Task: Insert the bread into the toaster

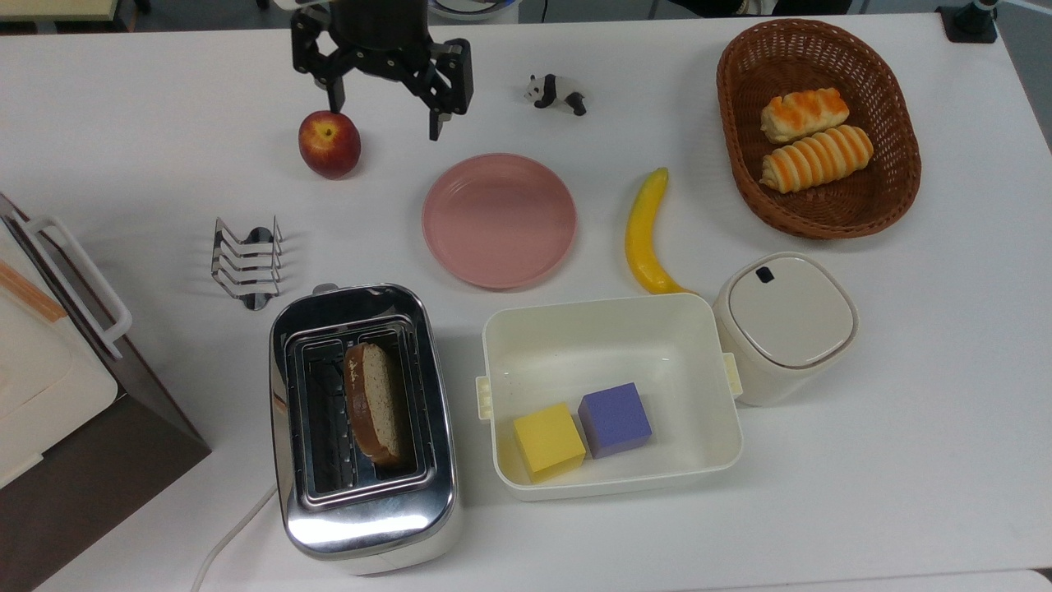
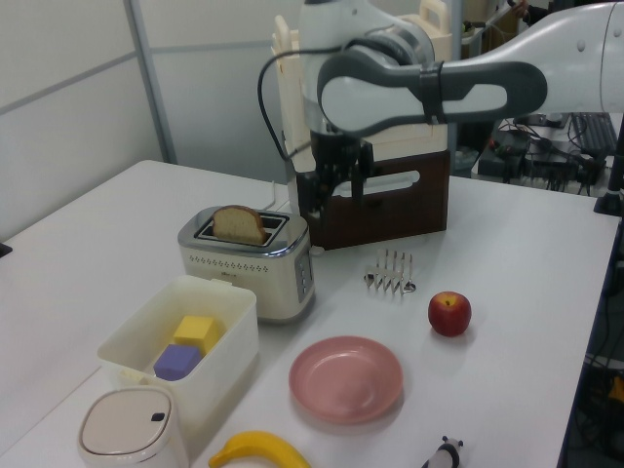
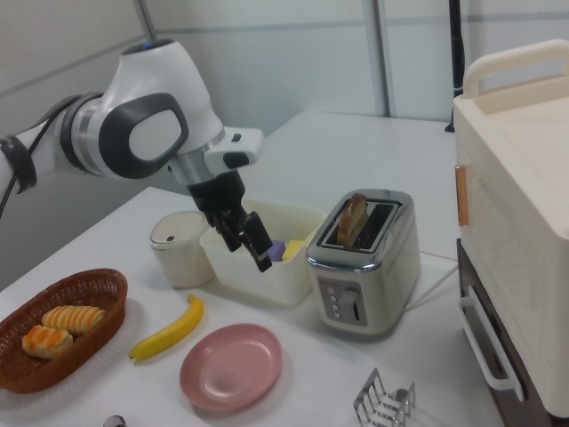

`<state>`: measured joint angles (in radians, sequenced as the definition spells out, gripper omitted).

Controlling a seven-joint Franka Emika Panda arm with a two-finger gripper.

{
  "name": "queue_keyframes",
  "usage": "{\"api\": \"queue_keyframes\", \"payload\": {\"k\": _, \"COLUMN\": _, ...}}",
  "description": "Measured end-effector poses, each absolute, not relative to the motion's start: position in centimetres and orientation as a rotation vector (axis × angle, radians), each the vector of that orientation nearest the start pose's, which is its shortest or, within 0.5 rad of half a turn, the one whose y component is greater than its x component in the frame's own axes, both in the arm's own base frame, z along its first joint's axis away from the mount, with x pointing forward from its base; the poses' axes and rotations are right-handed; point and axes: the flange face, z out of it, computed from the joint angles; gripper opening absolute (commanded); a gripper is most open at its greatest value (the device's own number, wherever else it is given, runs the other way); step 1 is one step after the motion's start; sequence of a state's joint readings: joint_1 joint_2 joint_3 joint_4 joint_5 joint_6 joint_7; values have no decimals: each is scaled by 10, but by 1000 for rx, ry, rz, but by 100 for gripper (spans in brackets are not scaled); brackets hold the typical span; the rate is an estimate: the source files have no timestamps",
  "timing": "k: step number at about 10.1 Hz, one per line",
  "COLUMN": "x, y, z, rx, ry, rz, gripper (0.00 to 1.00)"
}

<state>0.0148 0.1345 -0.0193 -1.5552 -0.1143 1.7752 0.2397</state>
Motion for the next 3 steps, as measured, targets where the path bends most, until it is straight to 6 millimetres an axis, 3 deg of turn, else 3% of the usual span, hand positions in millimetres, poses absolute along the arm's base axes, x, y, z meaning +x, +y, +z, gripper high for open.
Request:
{"api": "queue_keyframes", "payload": {"k": 1, "x": 607, "y": -9, "z": 566, "rx": -3225, "ry": 355, "rz": -133, "gripper": 100}}
{"api": "queue_keyframes", "payload": {"k": 3, "x": 601, "y": -25, "z": 572, "rx": -3205, "ry": 387, "rz": -137, "gripper": 100}}
